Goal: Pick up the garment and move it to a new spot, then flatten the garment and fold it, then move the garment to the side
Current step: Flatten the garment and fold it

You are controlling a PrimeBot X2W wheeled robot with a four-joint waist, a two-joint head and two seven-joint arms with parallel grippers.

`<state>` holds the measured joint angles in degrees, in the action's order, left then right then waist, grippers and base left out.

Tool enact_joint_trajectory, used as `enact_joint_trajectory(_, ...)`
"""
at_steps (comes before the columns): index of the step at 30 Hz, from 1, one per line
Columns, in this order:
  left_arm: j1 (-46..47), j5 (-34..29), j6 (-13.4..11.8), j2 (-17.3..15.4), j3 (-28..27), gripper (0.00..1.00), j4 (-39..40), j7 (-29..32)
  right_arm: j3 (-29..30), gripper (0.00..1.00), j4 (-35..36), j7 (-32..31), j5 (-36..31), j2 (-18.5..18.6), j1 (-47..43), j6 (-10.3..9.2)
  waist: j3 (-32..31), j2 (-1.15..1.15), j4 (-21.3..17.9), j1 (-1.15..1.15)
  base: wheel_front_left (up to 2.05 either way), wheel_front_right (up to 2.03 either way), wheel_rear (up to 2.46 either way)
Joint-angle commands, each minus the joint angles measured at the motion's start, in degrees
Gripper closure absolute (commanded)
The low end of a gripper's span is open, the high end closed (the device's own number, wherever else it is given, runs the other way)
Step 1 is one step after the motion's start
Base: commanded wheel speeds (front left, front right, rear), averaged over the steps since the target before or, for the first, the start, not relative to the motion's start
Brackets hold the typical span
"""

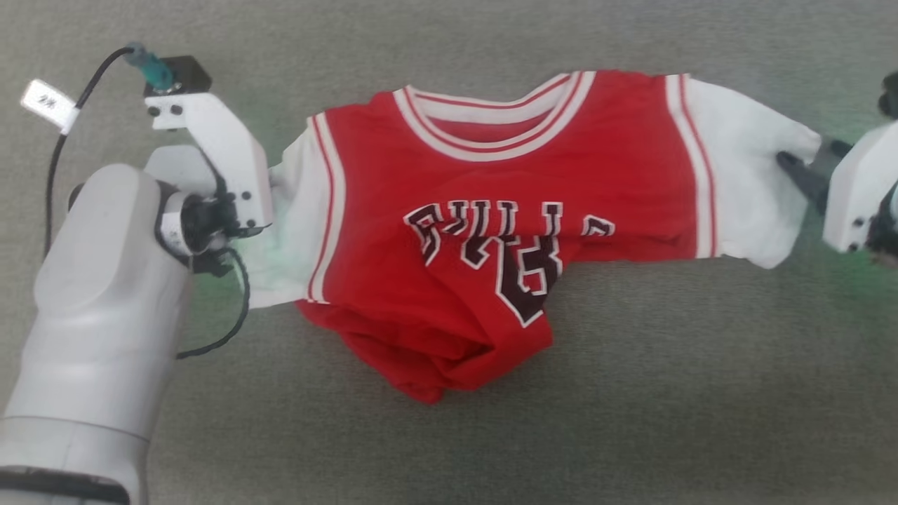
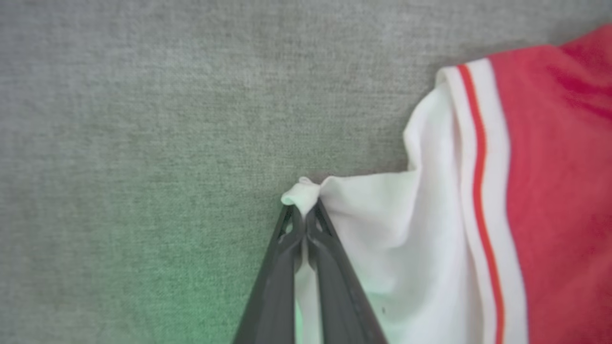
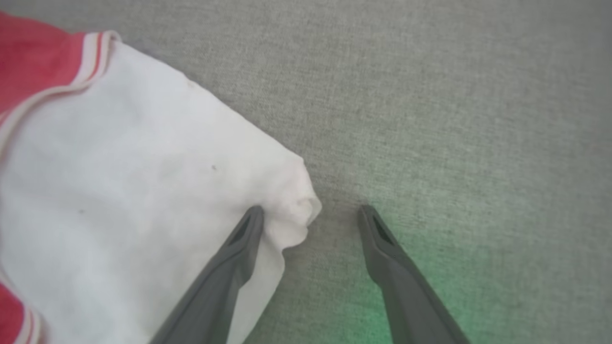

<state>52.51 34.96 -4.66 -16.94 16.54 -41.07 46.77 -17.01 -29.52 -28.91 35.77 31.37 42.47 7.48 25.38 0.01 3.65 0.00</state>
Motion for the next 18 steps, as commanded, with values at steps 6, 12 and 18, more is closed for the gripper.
enact_joint_trajectory(6,-1.0,0.2,1.1,3.0,1.6,1.0,-4.7,-1.8,-8.3,1.0,-7.5,-15.2,6.0,-0.8,-0.2,0.04,1.6,-0.01,2.1,0.0,0.0,0.0,0.0)
enact_joint_trajectory(12,1.2,0.4,1.8,2.9,1.4,1.0,-7.0,-3.5,-9.4,1.0,-7.2,-15.7,10.0,1.3,5.0,0.0,1.1,-0.01,2.6,0.0,0.0,0.0,0.0)
enact_joint_trajectory(18,5.6,-0.2,2.2,1.3,1.4,1.0,-6.9,-3.7,-9.9,1.0,-4.5,-13.6,13.5,3.3,10.3,0.02,-1.9,-0.01,2.2,0.0,0.0,0.0,0.0)
